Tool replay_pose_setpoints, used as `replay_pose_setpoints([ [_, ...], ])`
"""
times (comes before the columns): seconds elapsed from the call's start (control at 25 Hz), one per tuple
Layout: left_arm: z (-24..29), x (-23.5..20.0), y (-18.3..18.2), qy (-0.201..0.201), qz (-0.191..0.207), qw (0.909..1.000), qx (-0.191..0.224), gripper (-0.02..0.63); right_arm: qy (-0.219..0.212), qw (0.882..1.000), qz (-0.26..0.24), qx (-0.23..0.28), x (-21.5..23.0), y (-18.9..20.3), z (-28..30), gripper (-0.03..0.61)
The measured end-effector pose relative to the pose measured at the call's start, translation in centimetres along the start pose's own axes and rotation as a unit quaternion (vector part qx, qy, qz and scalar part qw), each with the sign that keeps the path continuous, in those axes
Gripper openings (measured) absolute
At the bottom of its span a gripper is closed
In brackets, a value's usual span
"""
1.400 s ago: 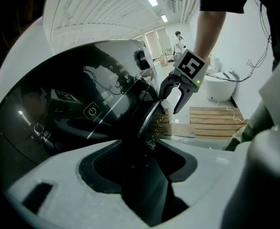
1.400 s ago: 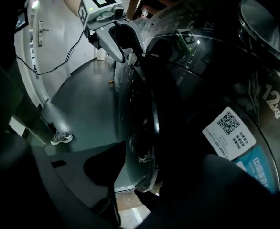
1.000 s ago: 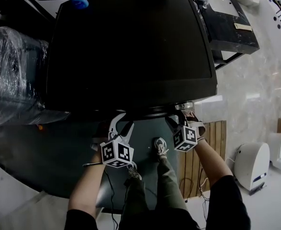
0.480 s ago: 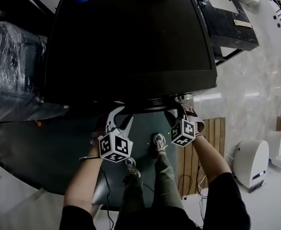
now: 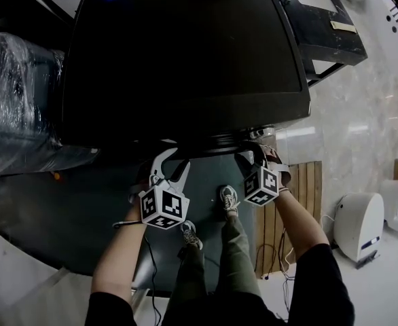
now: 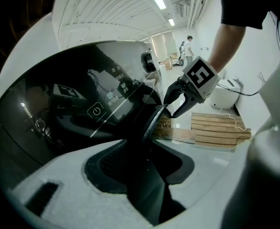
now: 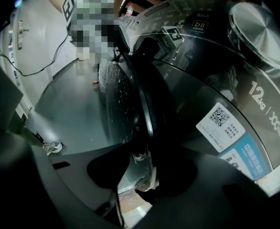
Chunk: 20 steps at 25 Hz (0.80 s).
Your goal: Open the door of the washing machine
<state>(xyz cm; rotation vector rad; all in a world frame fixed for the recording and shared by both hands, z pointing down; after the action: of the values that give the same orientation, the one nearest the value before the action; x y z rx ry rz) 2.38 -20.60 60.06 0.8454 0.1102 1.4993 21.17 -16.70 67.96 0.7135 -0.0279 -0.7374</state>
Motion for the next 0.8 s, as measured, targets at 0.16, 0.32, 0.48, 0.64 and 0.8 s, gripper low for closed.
replay_pose_setpoints([
  [0.16, -0.1, 0.2, 0.1, -0.003, -0.005, 1.0, 0.0, 0.158, 0.003, 1.0, 0.005, -0.003, -0.2, 0.0, 0.0, 0.155],
  [0.32, -0.1, 0.3, 0.0, -0.007, -0.008, 0.9999, 0.004, 0.158, 0.009, 1.0, 0.014, -0.004, -0.3, 0.0, 0.0, 0.155],
  [0.48, -0.1, 0.3, 0.1, -0.011, -0.011, 0.9999, 0.003, 0.158, 0.01, 1.0, 0.021, -0.008, -0.3, -0.1, 0.1, 0.155],
  [0.64, -0.5, 0.8, 0.1, -0.001, -0.01, 0.9999, 0.006, 0.16, -0.001, 1.0, 0.019, -0.012, -1.1, 0.3, -0.5, 0.156],
  [0.8, -2.6, 3.8, 1.0, 0.031, 0.034, 0.9986, 0.028, 0.183, -0.025, 0.998, 0.044, 0.022, -6.8, 2.9, -3.3, 0.14],
])
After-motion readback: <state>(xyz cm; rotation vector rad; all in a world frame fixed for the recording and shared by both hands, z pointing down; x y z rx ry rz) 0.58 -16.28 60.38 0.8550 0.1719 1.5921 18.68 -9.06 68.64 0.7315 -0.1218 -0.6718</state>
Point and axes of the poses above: the fingertips, and each gripper's own axes: z forward along the fingers, x to its right, y out of its underside, the point moved 6 cm from there along -z, backward along the fingers, and after that the axes turned 11 degrees about z, right-handed, at the moved point
